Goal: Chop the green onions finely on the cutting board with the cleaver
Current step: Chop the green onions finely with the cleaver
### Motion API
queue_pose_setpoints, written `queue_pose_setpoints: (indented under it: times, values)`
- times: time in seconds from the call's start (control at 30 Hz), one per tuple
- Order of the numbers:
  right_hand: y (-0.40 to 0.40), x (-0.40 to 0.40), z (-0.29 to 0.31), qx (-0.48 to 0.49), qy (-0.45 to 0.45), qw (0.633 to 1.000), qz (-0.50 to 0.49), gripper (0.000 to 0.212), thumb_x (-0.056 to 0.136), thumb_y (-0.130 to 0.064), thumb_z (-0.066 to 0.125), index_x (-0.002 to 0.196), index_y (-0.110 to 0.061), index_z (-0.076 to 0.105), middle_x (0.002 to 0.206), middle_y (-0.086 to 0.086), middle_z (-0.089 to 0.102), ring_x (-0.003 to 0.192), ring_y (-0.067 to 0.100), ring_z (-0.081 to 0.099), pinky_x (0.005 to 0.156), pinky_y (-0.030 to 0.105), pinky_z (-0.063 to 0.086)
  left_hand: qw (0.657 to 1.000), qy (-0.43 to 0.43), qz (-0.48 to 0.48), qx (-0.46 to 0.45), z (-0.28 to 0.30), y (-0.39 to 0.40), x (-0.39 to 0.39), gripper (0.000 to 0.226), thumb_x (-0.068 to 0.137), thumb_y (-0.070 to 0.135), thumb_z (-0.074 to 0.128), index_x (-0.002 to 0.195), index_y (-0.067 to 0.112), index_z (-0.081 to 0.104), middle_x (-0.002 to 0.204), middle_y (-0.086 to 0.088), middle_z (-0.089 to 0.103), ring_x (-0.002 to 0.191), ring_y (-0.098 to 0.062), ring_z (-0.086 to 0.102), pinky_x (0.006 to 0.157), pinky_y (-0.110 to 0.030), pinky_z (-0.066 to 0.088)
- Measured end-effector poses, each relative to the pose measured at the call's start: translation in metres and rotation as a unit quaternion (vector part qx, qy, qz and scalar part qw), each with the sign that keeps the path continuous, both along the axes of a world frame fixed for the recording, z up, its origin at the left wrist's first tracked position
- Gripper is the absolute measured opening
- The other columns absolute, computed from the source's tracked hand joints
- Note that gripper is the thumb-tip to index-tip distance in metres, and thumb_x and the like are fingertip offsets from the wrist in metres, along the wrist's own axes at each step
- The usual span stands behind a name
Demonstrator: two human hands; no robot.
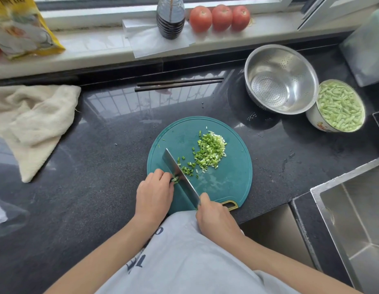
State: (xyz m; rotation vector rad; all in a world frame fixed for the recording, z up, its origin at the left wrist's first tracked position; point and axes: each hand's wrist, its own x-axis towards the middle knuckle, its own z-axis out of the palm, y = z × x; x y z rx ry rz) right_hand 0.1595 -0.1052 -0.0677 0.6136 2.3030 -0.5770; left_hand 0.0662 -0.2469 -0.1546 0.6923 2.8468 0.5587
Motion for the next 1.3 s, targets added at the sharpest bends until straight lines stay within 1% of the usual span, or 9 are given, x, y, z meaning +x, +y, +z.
queue_pose_setpoints:
  times: [0.27, 0.53, 0.63, 0.7, 0.83, 0.93, 1.1, 1.23, 1.3]
  values:
    - [-0.003, 0.005, -0.007, 0.004, 0.005, 1.000, 0.000, 0.006, 0.099, -0.012, 0.033, 0.094, -0.017, 0.035, 0.091, 0.014, 0.063, 0.085, 0.038, 0.059, 0.066, 0.045, 0.042, 1.000, 0.012, 0.003, 0.006, 0.001, 0.001, -0.001, 0.014, 0.087, 0.017, 0.070, 0.075, 0.017, 0.062, 0.075, 0.001, 0.054, 0.065, -0.026, 0.052, 0.048, -0.037, 0.041]
    - [-0.016, -0.022, -0.021, 0.002, 0.123, 0.992, -0.012, 0.013, 0.103, -0.018, 0.036, 0.091, -0.017, 0.031, 0.087, 0.015, 0.064, 0.081, 0.044, 0.058, 0.061, 0.043, 0.033, 0.999, 0.006, 0.013, 0.028, -0.004, 0.002, 0.001, 0.016, 0.087, 0.016, 0.070, 0.073, 0.018, 0.061, 0.074, 0.002, 0.056, 0.066, -0.025, 0.052, 0.051, -0.037, 0.040]
    - [-0.006, -0.008, -0.014, -0.003, 0.122, 0.992, -0.025, 0.014, 0.102, -0.019, 0.037, 0.090, -0.016, 0.032, 0.082, 0.013, 0.062, 0.078, 0.044, 0.056, 0.060, 0.042, 0.030, 0.998, -0.010, 0.035, 0.055, -0.004, 0.000, 0.002, 0.017, 0.091, 0.019, 0.069, 0.075, 0.017, 0.063, 0.076, 0.001, 0.057, 0.069, -0.024, 0.055, 0.056, -0.039, 0.045]
    - [-0.003, -0.001, -0.006, -0.001, 0.109, 0.994, -0.014, 0.012, 0.103, -0.019, 0.037, 0.091, -0.016, 0.033, 0.085, 0.013, 0.063, 0.081, 0.042, 0.058, 0.061, 0.041, 0.030, 0.995, -0.024, 0.047, 0.089, -0.005, -0.003, 0.003, 0.013, 0.094, 0.020, 0.067, 0.081, 0.016, 0.067, 0.079, 0.001, 0.059, 0.072, -0.023, 0.056, 0.062, -0.039, 0.049]
    - [-0.007, 0.003, 0.001, -0.009, 0.046, 0.999, 0.004, 0.010, 0.101, -0.016, 0.033, 0.091, -0.017, 0.031, 0.091, 0.014, 0.062, 0.081, 0.040, 0.054, 0.064, 0.042, 0.035, 0.992, -0.033, 0.036, 0.120, -0.004, -0.011, 0.008, 0.004, 0.090, 0.017, 0.071, 0.091, 0.013, 0.070, 0.084, -0.001, 0.060, 0.078, -0.023, 0.053, 0.066, -0.036, 0.050]
    - [-0.015, 0.003, -0.004, -0.005, 0.032, 0.999, 0.013, 0.009, 0.098, -0.012, 0.032, 0.091, -0.017, 0.030, 0.091, 0.014, 0.062, 0.080, 0.039, 0.054, 0.064, 0.043, 0.036, 0.994, -0.027, 0.006, 0.109, -0.007, -0.014, 0.009, 0.005, 0.089, 0.013, 0.071, 0.084, 0.012, 0.068, 0.081, -0.001, 0.057, 0.078, -0.023, 0.048, 0.065, -0.037, 0.048]
    - [-0.026, -0.015, -0.019, 0.009, 0.078, 0.997, 0.006, 0.011, 0.099, -0.013, 0.036, 0.091, -0.017, 0.030, 0.089, 0.015, 0.063, 0.082, 0.042, 0.059, 0.060, 0.042, 0.035, 0.996, -0.019, -0.020, 0.080, -0.011, -0.012, 0.004, 0.014, 0.084, 0.003, 0.071, 0.074, 0.010, 0.064, 0.075, -0.004, 0.054, 0.069, -0.024, 0.046, 0.057, -0.038, 0.044]
    - [-0.022, -0.018, -0.017, -0.004, 0.119, 0.993, -0.011, 0.014, 0.102, -0.019, 0.036, 0.090, -0.016, 0.032, 0.086, 0.016, 0.063, 0.080, 0.043, 0.056, 0.061, 0.044, 0.036, 0.995, -0.034, -0.016, 0.088, -0.005, -0.017, 0.009, 0.009, 0.086, 0.002, 0.071, 0.085, 0.012, 0.072, 0.078, -0.002, 0.056, 0.072, -0.023, 0.046, 0.060, -0.034, 0.046]
    - [-0.013, -0.008, -0.013, -0.008, 0.118, 0.993, -0.020, 0.015, 0.103, -0.020, 0.035, 0.089, -0.016, 0.032, 0.083, 0.013, 0.062, 0.078, 0.043, 0.055, 0.063, 0.045, 0.038, 0.994, -0.041, -0.004, 0.101, -0.001, -0.021, 0.012, 0.014, 0.086, 0.001, 0.070, 0.096, 0.011, 0.073, 0.082, -0.002, 0.058, 0.075, -0.023, 0.048, 0.062, -0.034, 0.047]
